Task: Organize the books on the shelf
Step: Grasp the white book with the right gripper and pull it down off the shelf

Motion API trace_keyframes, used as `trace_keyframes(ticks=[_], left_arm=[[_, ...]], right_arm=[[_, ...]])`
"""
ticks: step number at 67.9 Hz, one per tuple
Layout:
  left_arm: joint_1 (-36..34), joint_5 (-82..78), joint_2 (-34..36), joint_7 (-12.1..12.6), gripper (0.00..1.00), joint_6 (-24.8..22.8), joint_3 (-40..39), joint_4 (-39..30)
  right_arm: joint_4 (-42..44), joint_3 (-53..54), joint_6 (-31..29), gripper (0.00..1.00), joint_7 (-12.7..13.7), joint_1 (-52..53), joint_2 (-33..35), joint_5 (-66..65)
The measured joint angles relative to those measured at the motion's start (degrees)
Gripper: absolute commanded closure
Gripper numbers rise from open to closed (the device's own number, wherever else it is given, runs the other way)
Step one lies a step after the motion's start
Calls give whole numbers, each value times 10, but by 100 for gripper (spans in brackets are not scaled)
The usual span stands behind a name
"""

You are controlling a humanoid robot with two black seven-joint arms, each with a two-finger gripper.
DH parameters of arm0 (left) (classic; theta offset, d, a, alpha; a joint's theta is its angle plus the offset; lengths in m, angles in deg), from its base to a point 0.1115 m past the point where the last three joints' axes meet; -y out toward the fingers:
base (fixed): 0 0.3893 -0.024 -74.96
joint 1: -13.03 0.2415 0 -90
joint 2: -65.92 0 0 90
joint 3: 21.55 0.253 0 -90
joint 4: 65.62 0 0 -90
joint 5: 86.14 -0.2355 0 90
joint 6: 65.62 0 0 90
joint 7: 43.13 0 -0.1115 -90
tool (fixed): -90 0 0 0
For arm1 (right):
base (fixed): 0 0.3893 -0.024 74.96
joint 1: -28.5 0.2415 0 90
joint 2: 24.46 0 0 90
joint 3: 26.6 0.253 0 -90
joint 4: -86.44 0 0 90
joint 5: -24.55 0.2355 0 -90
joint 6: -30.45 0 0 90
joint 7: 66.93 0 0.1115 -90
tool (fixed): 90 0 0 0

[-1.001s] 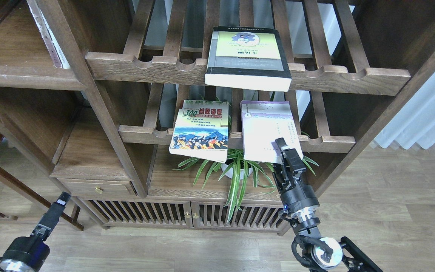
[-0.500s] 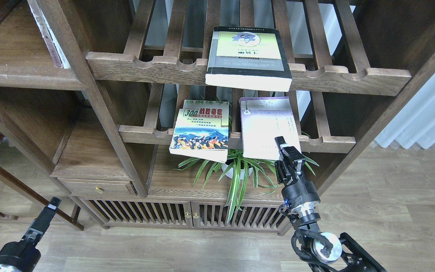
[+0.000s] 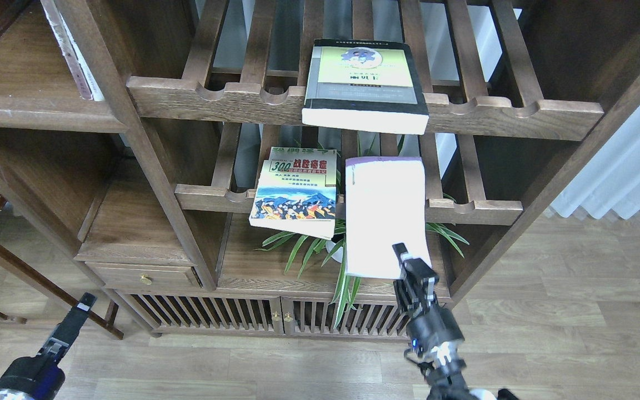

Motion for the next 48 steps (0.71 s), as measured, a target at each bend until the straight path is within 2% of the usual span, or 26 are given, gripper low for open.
trace_keyframes(ticks=[18,38,43,44,45,48], left_arm=[[6,0,-3,-4,0,0,34,-1],[3,0,-36,-4,0,0,89,-3],[3,1,-48,-4,0,0,97,-5],[3,1,-50,-4,0,0,99,-5],[2,1,-59,-5,0,0,106,-7],[2,1,-64,-6,0,0,109,-7]], right_arm=[[-3,-27,2,96,8,-56,0,-10],[-3,-54,1,96,23,-78,0,-28],[-1,-64,1,95,40,-76,1,-29],[0,-67,1,95,45,-75,1,-29],[4,-73,1,95,65,-73,1,-30],[6,-77,1,95,76,-72,1,-30]])
